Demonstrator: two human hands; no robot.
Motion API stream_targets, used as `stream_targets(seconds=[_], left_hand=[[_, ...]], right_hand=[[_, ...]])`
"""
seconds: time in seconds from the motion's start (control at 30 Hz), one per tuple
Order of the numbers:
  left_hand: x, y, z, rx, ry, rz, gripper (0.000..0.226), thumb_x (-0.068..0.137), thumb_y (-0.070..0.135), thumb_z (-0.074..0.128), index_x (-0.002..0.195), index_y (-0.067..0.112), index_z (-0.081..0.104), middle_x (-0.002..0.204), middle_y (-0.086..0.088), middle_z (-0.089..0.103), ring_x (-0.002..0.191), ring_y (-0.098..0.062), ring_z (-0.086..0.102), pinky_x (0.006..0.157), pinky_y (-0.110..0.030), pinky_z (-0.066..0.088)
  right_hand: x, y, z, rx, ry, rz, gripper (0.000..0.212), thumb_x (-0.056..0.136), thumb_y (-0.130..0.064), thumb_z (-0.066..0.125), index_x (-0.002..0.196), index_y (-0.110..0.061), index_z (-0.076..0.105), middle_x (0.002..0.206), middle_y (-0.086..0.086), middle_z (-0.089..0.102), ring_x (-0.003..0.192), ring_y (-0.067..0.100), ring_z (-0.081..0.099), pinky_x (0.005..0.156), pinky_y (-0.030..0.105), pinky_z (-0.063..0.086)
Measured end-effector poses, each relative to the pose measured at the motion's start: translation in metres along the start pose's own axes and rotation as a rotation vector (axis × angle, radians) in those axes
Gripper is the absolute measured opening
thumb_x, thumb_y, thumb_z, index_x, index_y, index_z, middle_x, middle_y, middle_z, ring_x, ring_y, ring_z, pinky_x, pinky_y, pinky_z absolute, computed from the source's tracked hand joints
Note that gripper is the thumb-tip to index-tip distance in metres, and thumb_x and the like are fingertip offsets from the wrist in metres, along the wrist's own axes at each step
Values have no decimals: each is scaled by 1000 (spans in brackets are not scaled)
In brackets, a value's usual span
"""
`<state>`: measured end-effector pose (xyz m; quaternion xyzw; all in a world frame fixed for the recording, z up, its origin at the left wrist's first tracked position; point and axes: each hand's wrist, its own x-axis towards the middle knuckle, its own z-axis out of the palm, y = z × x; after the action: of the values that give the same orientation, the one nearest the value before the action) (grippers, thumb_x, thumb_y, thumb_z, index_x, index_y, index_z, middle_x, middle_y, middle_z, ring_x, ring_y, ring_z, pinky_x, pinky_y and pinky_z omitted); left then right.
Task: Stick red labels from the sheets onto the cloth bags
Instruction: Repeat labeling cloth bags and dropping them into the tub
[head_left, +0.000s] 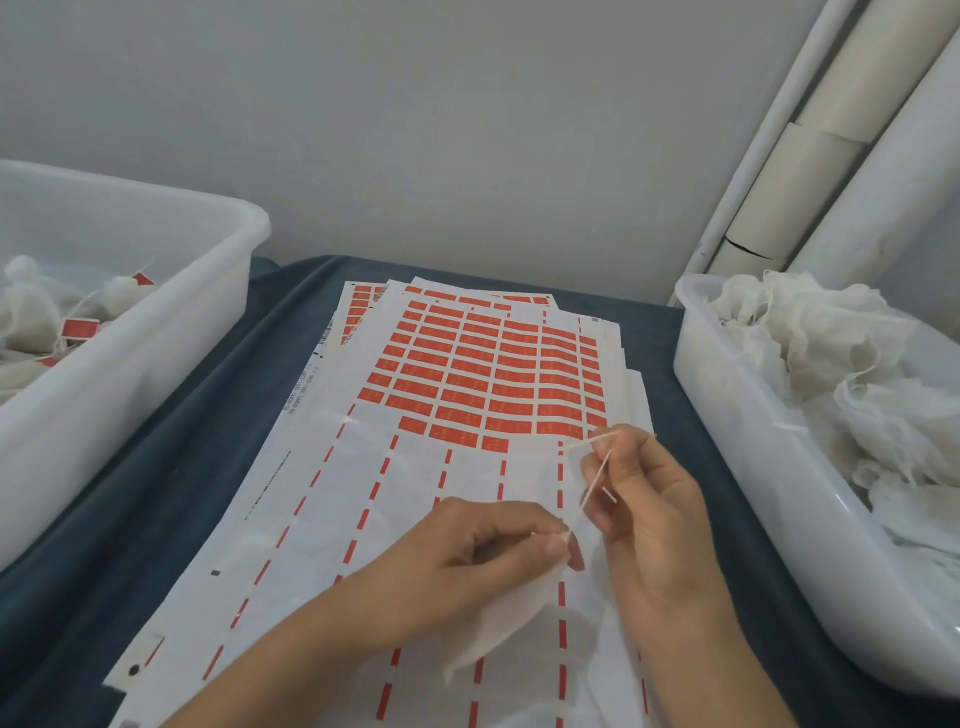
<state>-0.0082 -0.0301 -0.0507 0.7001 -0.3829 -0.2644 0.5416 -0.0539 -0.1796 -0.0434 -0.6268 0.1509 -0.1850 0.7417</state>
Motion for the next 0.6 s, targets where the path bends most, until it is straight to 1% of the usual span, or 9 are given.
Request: stream_targets(seconds=[0.07,0.13,0.23,0.3,0.33,0.4,0.47,0.53,0.6], left_hand=[[-1,-1,-1,55,21,-18,23,80,58,45,91,46,62,95,30,61,92,6,56,73,-2,39],[0,-1,-1,81,96,-25,26,77,61,43,94,50,59,97,36,58,95,10,54,71,-2,40],[1,-3,1,202,342,-1,29,74,63,45,102,56,50,108,44,46,108,15,43,77,-3,41],[0,-5,2,160,519,66,23,76,61,50,89,45,59,97,32,55,94,7,52,72,-5,45],[0,-6,1,75,518,67,29,76,62,51,79,37,65,85,23,61,79,3,57,65,-7,46],[-1,-3,2,-158,308,-44,45,77,63,44,73,29,73,66,9,66,56,-3,57,55,-10,45],[3,-2,7,-310,96,-192,52,78,64,34,78,31,75,70,0,68,53,-6,56,51,-16,45],[5,-2,6,-460,77,-268,52,79,63,33,69,31,72,70,-4,64,51,-7,52,49,-18,42],[4,-4,-2,-602,126,-278,49,81,59,39,64,27,71,63,2,61,52,-7,54,51,-18,43]], right_hand=[[-1,-1,3,25,-23,-6,22,75,-37,53,77,-18,63,69,-2,68,58,11,61,54,21,51],[-1,-4,3,117,-42,-42,19,77,-31,53,77,-16,63,66,-1,66,51,8,58,47,16,48],[0,-9,-1,196,-60,-104,16,79,-26,54,77,-17,66,72,1,69,59,12,66,56,18,53],[-1,-11,-3,191,-86,-137,16,77,-32,57,76,-23,70,78,1,72,69,15,70,63,19,54],[-2,-13,-2,169,-106,-156,15,74,-35,58,75,-26,70,79,0,72,71,16,70,65,20,55],[-5,-14,1,89,-164,-203,12,76,-39,61,74,-31,70,79,-2,72,74,17,70,68,20,54],[-9,-14,4,-9,-242,-235,10,81,-39,62,74,-33,68,77,-5,72,75,16,70,68,19,54],[-13,-13,9,-77,-357,-238,10,79,-38,60,77,-31,67,77,-6,73,73,16,71,66,18,54],[-17,-11,14,-102,-496,-204,11,82,-32,62,81,-24,69,77,-1,74,70,17,71,65,20,55]])
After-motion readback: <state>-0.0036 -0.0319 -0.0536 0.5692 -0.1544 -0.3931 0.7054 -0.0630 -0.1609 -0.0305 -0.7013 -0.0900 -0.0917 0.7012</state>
